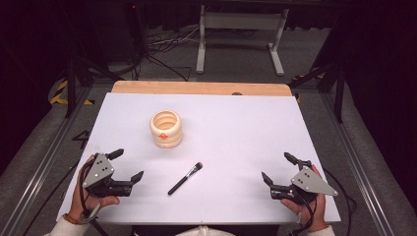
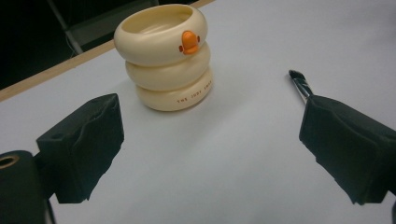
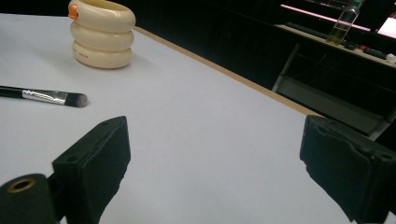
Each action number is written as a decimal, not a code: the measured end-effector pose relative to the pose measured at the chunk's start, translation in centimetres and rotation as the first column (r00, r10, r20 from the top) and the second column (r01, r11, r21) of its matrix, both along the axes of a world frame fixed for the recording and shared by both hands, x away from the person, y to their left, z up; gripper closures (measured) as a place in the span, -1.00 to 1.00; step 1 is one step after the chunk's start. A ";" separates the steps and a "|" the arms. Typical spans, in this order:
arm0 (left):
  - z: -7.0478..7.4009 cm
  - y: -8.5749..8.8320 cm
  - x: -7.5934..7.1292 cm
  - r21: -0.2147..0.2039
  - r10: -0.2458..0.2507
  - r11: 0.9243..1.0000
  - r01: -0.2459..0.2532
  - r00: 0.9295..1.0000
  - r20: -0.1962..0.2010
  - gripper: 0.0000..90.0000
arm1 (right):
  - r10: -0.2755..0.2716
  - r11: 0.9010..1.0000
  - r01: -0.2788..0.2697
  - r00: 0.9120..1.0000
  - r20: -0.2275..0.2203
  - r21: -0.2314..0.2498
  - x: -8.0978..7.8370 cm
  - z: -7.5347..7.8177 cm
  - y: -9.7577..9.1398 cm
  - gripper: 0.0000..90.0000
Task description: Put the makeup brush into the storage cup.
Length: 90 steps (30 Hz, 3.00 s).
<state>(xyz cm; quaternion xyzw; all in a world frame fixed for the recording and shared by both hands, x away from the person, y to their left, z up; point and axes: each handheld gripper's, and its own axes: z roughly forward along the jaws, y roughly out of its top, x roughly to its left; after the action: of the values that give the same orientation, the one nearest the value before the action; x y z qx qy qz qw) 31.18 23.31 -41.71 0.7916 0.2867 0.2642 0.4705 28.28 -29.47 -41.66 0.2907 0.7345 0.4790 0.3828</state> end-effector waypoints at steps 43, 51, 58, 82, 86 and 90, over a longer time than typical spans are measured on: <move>0.2 -15.0 5.8 0.357 -0.025 0.886 0.297 0.798 -0.602 -0.26 | 0.008 0.998 -0.013 0.997 -0.081 -0.057 0.8 -1.0 0.4 -0.78; -0.9 -17.1 7.0 0.458 0.046 0.827 0.327 0.772 -0.634 -0.02 | 0.017 0.998 -0.023 0.996 -0.093 -0.065 0.8 -1.1 0.6 -0.78; -0.8 -17.7 7.6 0.488 0.055 0.799 0.353 0.764 -0.643 0.28 | 0.010 0.999 -0.016 0.993 -0.117 -0.043 1.1 -1.3 0.3 -0.77; -0.4 -17.8 7.1 0.570 -0.020 0.702 0.427 0.813 -0.583 0.77 | 0.004 1.000 -0.008 0.990 -0.139 -0.024 1.3 -1.5 0.0 -0.77; -0.4 -17.2 7.0 0.554 -0.033 0.719 0.420 0.816 -0.576 0.77 | -0.001 1.000 -0.003 0.990 -0.139 -0.023 1.3 -1.5 0.0 -0.77; -0.3 -16.4 7.0 0.534 -0.051 0.742 0.405 0.829 -0.557 0.77 | -0.006 1.000 0.003 0.990 -0.141 -0.022 1.3 -1.5 -0.1 -0.77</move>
<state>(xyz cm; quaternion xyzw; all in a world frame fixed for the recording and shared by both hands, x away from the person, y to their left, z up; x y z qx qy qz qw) 38.14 6.96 -41.99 0.9729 0.1911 0.0643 0.1136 29.61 -29.55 -43.14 0.3215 0.7641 0.4485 0.3342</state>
